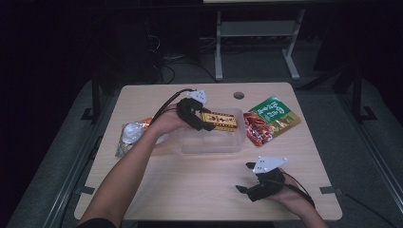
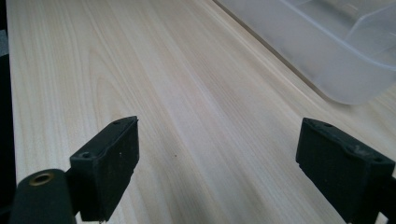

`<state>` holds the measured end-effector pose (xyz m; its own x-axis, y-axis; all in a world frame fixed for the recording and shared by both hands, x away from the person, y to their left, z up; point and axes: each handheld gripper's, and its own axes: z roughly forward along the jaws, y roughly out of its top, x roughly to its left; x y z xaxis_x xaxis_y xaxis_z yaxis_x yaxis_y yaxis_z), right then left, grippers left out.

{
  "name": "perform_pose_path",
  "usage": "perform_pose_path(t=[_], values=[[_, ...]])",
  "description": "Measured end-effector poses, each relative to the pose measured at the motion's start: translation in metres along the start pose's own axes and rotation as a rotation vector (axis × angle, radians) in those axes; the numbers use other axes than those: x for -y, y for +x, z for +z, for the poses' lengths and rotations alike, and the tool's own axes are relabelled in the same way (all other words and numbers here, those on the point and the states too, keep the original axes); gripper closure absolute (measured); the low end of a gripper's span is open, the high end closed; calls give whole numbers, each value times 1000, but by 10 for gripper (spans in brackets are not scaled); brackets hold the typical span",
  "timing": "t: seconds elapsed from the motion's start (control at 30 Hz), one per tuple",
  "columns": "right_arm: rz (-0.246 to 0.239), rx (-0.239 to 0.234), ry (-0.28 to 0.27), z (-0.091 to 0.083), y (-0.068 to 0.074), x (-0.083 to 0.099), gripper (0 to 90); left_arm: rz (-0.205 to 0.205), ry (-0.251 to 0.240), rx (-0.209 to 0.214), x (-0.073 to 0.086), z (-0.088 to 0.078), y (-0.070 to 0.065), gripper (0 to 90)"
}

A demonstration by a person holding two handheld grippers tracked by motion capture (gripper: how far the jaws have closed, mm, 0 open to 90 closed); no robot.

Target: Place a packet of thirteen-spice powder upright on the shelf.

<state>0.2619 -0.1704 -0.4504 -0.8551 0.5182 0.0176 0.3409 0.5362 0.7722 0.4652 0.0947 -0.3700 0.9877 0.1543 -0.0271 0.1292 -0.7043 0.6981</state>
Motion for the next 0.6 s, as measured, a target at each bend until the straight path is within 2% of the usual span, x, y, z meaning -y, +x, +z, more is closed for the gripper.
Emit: perform_pose_path(t=[0.17,0.43,0.6], values=[[-3,-9,-3,0,1,-1,130,-5,18,6,-4,6,3,313],[-5,-10,-13,0,-2,-1,132,-21,3,3,-5,9,8,312],[-9,-15,-10,1,-1,-2,133,-10,11,4,-9,12,8,311]])
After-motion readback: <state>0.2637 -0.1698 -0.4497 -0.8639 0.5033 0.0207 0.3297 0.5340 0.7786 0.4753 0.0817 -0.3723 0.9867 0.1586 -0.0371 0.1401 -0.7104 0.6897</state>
